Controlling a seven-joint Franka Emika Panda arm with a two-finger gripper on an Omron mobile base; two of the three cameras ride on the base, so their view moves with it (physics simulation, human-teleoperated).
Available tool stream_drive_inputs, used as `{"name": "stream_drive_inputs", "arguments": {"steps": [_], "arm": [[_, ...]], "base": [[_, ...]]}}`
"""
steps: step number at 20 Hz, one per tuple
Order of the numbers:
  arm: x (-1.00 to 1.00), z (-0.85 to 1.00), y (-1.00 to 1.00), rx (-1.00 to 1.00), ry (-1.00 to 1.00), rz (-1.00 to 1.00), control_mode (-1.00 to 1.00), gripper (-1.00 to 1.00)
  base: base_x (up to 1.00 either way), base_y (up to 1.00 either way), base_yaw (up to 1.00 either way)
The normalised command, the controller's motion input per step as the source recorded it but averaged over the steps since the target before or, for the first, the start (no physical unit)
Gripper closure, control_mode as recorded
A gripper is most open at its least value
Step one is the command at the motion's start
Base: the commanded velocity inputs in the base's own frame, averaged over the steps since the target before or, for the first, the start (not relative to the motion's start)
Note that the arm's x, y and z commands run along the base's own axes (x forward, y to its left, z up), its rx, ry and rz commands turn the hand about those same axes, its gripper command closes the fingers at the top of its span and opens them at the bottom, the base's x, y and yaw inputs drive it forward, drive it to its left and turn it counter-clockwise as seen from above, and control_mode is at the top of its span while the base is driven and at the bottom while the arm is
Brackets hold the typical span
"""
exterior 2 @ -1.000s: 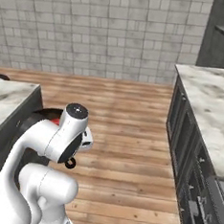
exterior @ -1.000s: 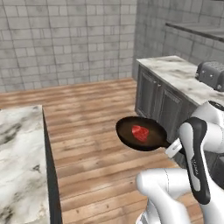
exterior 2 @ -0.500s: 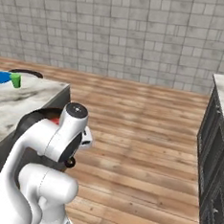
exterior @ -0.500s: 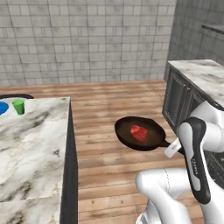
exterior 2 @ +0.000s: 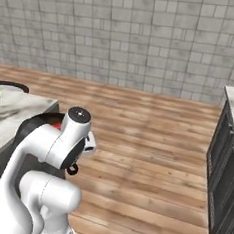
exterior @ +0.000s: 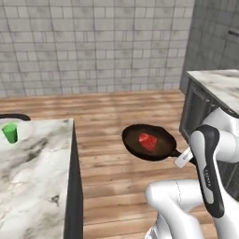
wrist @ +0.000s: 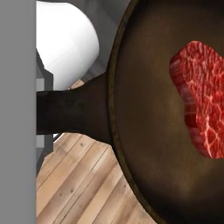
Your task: Pick up the pan with the steak in it and place it on the dining table. Then place the steak on the plate.
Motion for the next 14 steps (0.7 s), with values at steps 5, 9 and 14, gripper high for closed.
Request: {"name": "stream_drive_inputs", "arguments": {"steps": [5, 9, 14], "arm": [[0.00, 0.00, 0.00, 0.00, 0.00, 0.00, 1.00, 1.00], [0.00, 0.00, 0.00, 0.00, 0.00, 0.00, 1.00, 1.00], [0.00, 0.00, 0.00, 0.00, 0.00, 0.00, 1.00, 1.00]], "base": [[1.00, -0.17, 0.01], [1.00, -0.21, 0.01], [1.00, -0.23, 0.00]]}}
